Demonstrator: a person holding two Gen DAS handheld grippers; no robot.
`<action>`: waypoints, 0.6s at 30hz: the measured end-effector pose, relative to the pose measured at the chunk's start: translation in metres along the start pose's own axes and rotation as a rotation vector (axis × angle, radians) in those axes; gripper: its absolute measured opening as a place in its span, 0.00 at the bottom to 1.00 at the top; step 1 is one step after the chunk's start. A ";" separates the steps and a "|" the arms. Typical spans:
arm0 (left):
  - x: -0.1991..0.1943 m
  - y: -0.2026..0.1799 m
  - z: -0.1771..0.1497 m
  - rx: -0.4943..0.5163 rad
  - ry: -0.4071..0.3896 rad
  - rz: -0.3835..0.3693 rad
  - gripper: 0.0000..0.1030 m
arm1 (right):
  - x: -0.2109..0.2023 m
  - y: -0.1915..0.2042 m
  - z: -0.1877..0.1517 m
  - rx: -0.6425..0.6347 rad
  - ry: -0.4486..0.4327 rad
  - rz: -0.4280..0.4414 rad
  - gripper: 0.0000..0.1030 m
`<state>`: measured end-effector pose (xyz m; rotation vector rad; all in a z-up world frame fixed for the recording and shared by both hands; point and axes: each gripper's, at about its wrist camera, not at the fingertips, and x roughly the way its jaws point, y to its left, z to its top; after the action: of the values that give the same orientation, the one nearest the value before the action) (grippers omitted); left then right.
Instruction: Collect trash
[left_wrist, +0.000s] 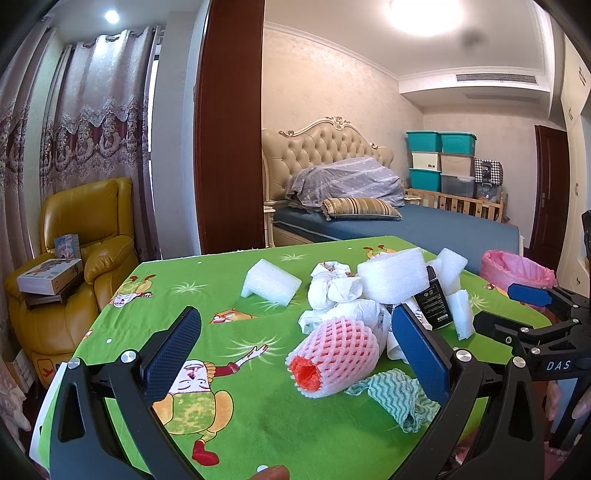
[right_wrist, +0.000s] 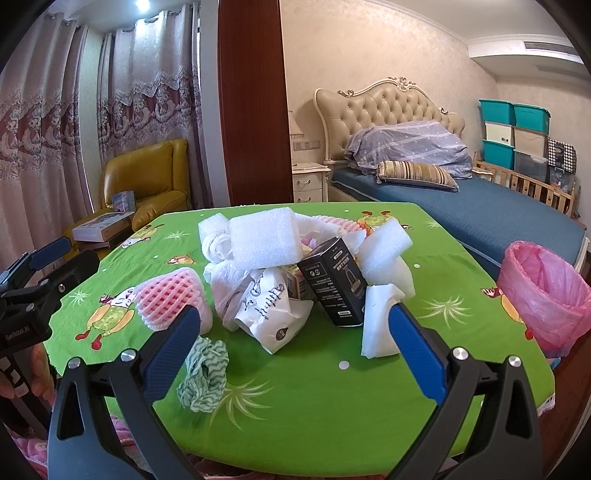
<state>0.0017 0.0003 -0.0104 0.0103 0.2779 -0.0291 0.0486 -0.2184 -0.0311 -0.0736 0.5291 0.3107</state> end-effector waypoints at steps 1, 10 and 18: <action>-0.001 0.001 0.001 -0.014 -0.005 -0.002 0.94 | 0.000 0.000 0.000 -0.002 0.001 0.001 0.96; -0.005 0.015 0.004 -0.063 -0.058 -0.020 0.94 | 0.006 0.010 -0.002 -0.025 -0.028 0.047 0.96; 0.007 0.033 0.001 -0.049 0.010 0.026 0.94 | 0.036 0.042 -0.009 -0.129 0.050 0.119 0.96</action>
<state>0.0101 0.0326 -0.0114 -0.0345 0.2885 0.0041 0.0603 -0.1701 -0.0565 -0.1760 0.5638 0.4602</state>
